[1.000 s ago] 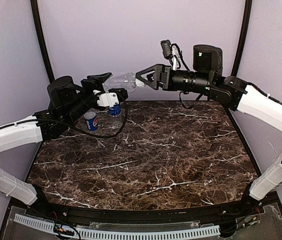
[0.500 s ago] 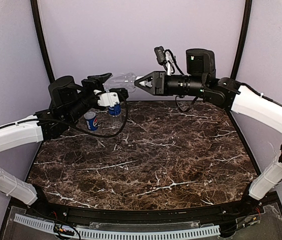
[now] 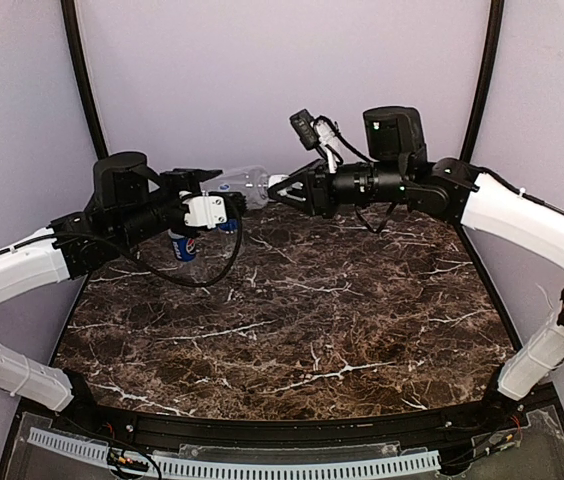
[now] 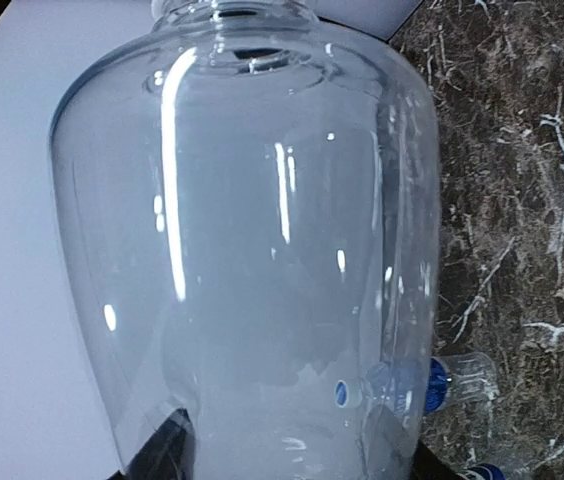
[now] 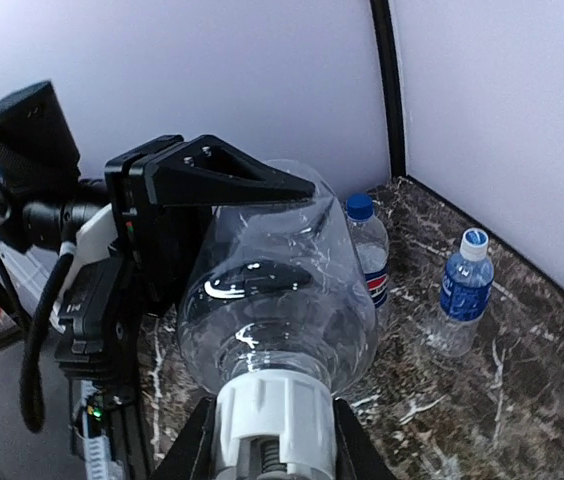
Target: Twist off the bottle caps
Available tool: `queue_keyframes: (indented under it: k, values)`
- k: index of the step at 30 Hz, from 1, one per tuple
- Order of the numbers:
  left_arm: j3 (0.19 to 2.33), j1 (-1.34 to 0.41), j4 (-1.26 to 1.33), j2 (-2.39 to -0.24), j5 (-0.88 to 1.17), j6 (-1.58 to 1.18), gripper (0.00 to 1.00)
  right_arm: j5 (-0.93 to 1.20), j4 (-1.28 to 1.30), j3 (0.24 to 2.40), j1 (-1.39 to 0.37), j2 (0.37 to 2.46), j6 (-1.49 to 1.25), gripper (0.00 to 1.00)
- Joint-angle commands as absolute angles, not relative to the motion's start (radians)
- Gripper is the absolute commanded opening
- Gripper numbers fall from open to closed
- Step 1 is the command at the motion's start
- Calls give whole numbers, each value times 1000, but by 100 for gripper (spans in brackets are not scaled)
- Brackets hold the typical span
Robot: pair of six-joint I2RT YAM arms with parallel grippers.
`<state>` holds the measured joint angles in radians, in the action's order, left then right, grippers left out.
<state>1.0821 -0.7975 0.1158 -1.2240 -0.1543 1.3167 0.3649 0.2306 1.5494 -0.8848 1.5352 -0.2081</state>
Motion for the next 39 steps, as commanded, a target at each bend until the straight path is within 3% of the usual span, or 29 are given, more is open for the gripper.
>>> queue_keyframes:
  k: [1, 15, 23, 24, 25, 27, 33, 39]
  values:
    - [1122, -817, -277, -1191, 154, 1168, 38, 437, 266, 1528, -937, 1511, 290, 0]
    - [1204, -828, -484, -1227, 417, 805, 36, 281, 354, 1380, -1111, 1474, 1169, 0]
    - [1207, -828, -462, -1236, 417, 750, 36, 164, 337, 1378, -1129, 1477, 1276, 0]
    - [1205, -828, -457, -1235, 403, 750, 36, 156, 317, 1371, -1129, 1473, 1264, 4]
    - [1203, -828, -439, -1234, 393, 749, 36, 151, 290, 1360, -1129, 1465, 1248, 16]
    - [1189, -828, -393, -1228, 343, 749, 35, 139, 210, 1326, -1129, 1438, 1198, 49]
    - [1133, -827, -264, -1204, 165, 803, 34, 139, 20, 1262, -1103, 1317, 958, 97]
    - [1100, -827, -112, -1204, 26, 859, 35, 149, -33, 1273, -1021, 1241, 566, 99]
